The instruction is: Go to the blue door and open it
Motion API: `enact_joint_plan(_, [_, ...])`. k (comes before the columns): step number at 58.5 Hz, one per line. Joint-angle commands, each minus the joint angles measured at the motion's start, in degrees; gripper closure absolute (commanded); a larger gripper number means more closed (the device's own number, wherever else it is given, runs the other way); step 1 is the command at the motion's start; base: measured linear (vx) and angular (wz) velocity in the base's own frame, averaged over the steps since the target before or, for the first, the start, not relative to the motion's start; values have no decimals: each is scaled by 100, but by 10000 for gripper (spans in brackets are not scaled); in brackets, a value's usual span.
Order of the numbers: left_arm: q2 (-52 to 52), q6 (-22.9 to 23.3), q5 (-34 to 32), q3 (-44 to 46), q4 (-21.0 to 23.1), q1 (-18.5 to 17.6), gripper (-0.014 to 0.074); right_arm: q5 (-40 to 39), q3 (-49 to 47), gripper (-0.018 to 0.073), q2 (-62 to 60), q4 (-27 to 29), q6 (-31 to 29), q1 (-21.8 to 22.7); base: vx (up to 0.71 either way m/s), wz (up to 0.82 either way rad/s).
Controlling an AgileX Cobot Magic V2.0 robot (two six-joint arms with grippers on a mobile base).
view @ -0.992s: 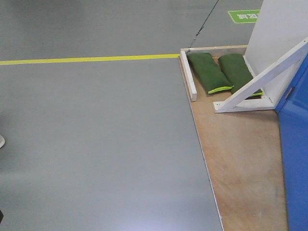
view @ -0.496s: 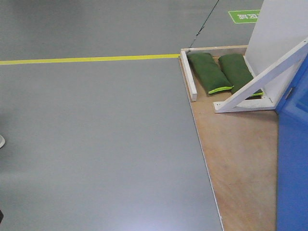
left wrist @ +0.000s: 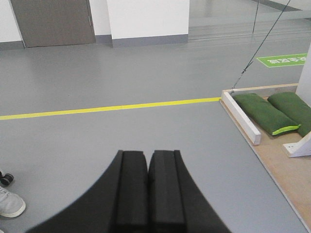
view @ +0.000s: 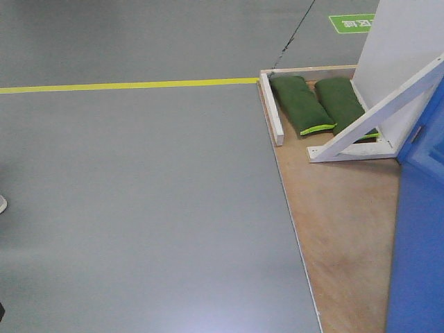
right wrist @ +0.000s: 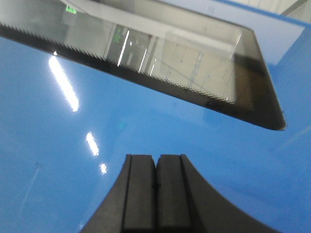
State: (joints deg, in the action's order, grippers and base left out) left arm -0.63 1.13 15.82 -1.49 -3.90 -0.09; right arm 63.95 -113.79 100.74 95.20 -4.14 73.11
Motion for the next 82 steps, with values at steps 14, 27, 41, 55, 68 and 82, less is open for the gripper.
enact_joint_plan(14, [-75, 39, -485, 141, 15, -35, 524, 935, -198, 547, -396, 676, -129, -601, 0, 0])
enact_joint_plan(27, [-75, 39, -485, 141, 15, -35, 524, 935, -198, 547, -396, 676, -129, -1006, 0, 0])
enact_joint_plan(41, [-75, 39, -485, 141, 15, -35, 524, 935, -198, 547, -462, 676, -123, -1485, 0, 0])
enact_joint_plan(55, [-75, 39, -485, 141, 15, -35, 524, 935, -198, 547, -696, 676, -123, -2148, 0, 0])
enact_joint_plan(68, [-75, 39, -485, 141, 15, -35, 524, 935, -198, 547, -766, 676, -123, -2642, 0, 0])
enact_joint_plan(82, [-75, 39, -485, 141, 15, -35, 524, 929, -198, 547, -796, 575, -123, -3116, 0, 0])
